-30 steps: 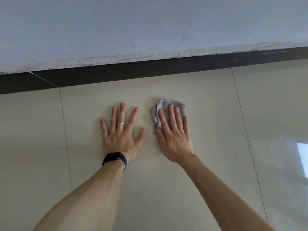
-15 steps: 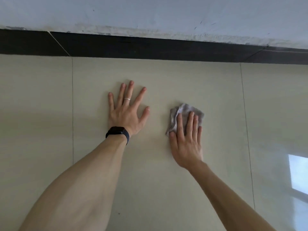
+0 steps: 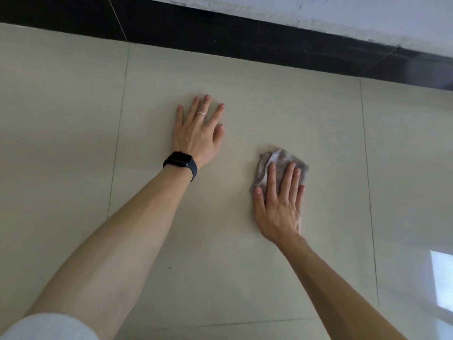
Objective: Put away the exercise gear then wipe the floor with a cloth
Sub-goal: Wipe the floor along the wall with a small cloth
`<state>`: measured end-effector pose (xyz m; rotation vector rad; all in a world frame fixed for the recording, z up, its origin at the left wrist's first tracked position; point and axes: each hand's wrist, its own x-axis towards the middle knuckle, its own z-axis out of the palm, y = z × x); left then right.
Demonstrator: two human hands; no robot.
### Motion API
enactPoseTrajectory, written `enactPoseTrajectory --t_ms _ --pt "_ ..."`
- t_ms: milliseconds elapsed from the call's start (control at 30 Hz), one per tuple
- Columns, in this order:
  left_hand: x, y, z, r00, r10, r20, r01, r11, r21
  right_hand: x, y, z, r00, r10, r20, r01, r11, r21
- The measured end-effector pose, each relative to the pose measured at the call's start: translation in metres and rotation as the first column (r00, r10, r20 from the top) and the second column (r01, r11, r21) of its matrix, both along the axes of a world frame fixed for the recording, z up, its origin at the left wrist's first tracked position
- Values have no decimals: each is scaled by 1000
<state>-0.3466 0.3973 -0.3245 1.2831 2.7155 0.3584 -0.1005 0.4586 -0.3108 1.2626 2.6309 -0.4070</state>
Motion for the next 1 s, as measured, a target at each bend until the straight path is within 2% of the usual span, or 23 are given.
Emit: enactPoseTrajectory --t_ms 133,200,233,267,333,400,433,467,500,567,600,667,700,733,767,800,867,933,1000 --pt "70 -57 -2 995 84 52 -83 996 -10 66 -99 14 939 343 -21 -344 937 -66" --pt "104 -94 -4 997 76 31 -75 997 -28 99 -100 18 883 468 -18 -468 881 -62" --pt "112 -105 -6 997 70 26 -69 997 -35 111 -85 17 886 463 -13 -463 885 -37" --pt "116 -111 -7 998 64 29 -63 997 -41 122 -71 15 921 389 -7 -389 921 -26" --pt "114 -108 -6 997 59 46 -56 996 -63 135 -41 16 996 85 -3 -85 995 -54" --pt "113 -105 -5 997 45 57 -41 996 -79 136 -35 12 983 -184 9 184 982 -49" --pt "114 -106 -5 997 39 59 -34 996 -81 132 -46 10 970 -241 6 241 970 -13" --pt "115 -107 -6 998 36 58 -31 996 -85 126 -63 9 975 -223 0 223 974 41" --pt "116 -107 -6 997 40 62 -34 996 -88 119 -84 11 989 -147 -9 147 987 63" --pt "116 -106 -4 994 55 89 -47 995 -87 110 -129 15 990 141 -11 -141 990 -14" --pt "114 -106 -3 993 55 105 -46 996 -82 108 -148 18 949 315 -32 -316 947 -52" --pt "110 -110 1 991 2 130 9 997 -79 107 -152 21 809 583 -69 -587 807 -68" --pt "106 -115 2 990 -40 137 51 996 -75 104 -137 19 747 661 -70 -664 746 -50" --pt "102 -124 4 989 -61 136 72 995 -72 100 -120 15 724 687 -56 -689 724 -22" --pt "96 -137 6 991 -39 130 49 996 -71 93 -102 12 753 657 -42 -657 753 -6" --pt "91 -152 8 992 24 126 -15 997 -74 84 -85 10 824 565 -39 -565 825 3" --pt "81 -194 12 972 194 133 -180 977 -112 61 -67 13 947 318 -48 -319 948 -10" --pt "77 -241 15 949 295 114 -272 945 -180 39 -83 16 987 155 -35 -158 985 -76" --pt "82 -281 19 934 342 108 -304 915 -267 27 -121 20 978 197 -65 -204 971 -128"
